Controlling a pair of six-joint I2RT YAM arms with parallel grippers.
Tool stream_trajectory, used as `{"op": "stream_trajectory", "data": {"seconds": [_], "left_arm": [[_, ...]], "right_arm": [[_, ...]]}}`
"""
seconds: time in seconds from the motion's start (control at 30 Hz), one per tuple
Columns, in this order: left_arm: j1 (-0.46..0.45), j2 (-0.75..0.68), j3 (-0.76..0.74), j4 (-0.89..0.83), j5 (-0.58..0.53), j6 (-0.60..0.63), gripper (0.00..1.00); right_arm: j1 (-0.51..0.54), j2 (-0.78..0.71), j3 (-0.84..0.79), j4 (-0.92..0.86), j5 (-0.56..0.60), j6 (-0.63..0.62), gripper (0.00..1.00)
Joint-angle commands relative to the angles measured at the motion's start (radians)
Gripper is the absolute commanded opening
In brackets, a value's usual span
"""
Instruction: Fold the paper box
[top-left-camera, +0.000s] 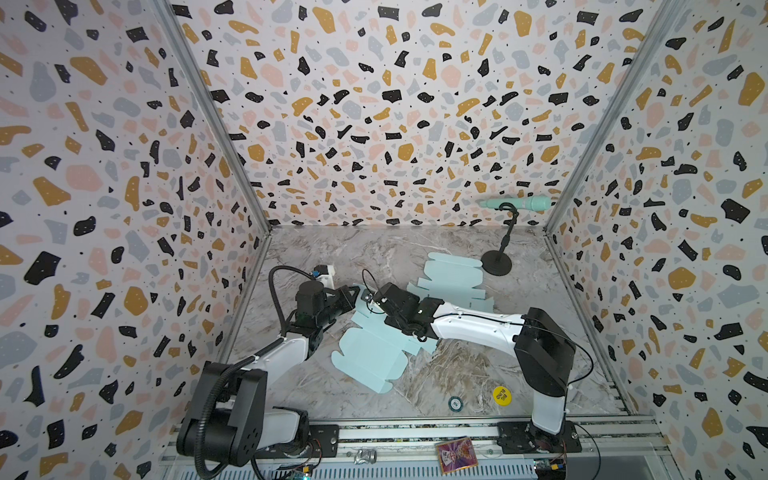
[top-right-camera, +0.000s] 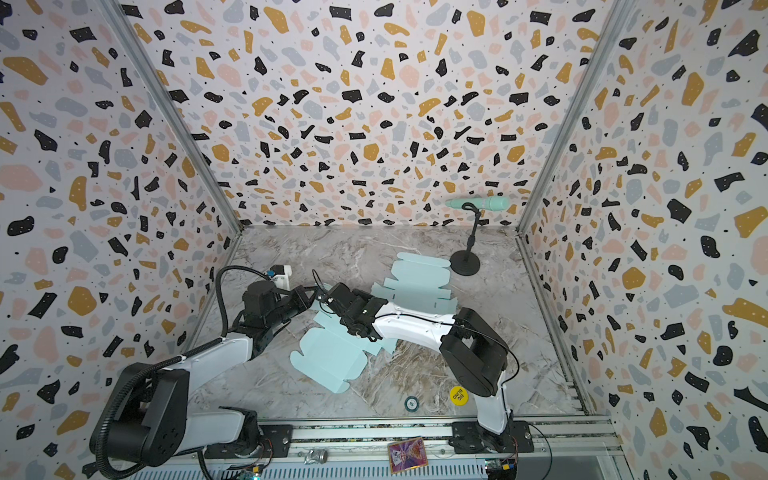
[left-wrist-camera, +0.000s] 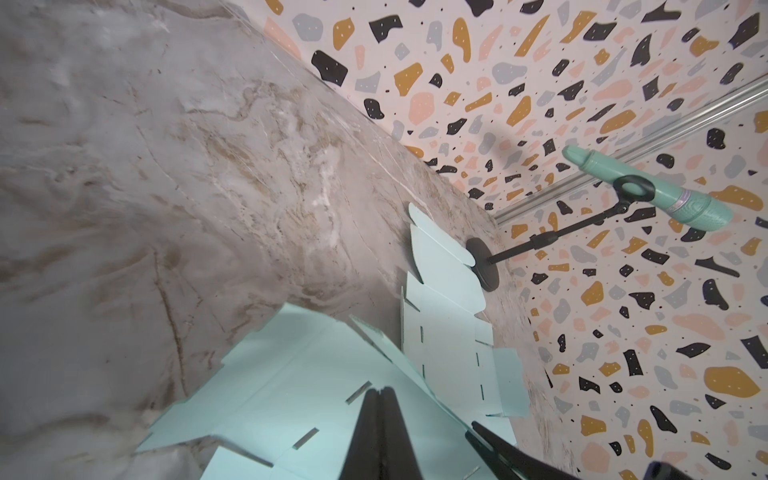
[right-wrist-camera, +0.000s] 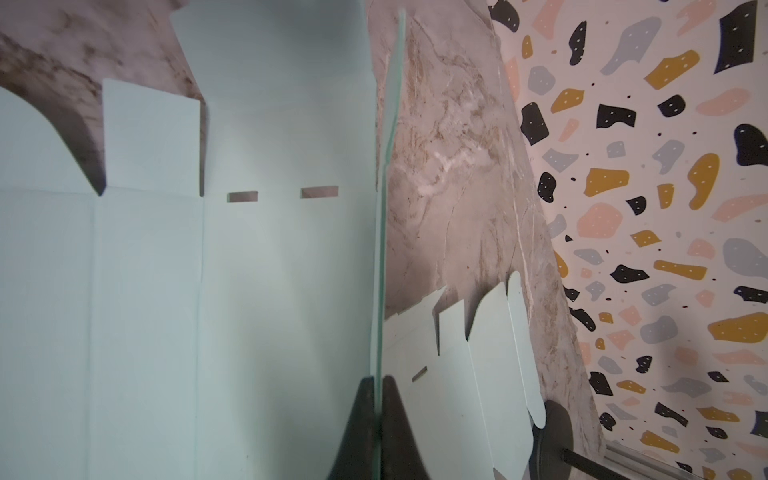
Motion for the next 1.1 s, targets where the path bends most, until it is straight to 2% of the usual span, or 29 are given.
{"op": "stream_trajectory", "data": {"seconds": [0.0, 0.2, 0.63, 1.07], "left_arm": [[0.029, -0.043, 0.004, 0.036, 0.006, -0.016, 0.0], [0.027, 0.004, 0.098, -0.013, 0.035, 0.017, 0.0], [-0.001, 0.054, 0.13, -0.041, 0.045, 0.054, 0.0], [-0.084, 0.037, 0.061, -0.082, -0.008, 0.086, 0.0]], "right_arm": [[0.0, -0.048, -0.026, 0.037, 0.037, -0.053, 0.0], [0.016, -0.071, -0.055, 0.091, 0.037, -0.079, 0.0], [0.077, -0.116, -0.148, 0.254, 0.112, -0.196, 0.0], [0.084, -0.155, -0.2, 0.345, 0.158, -0.253, 0.0]]}}
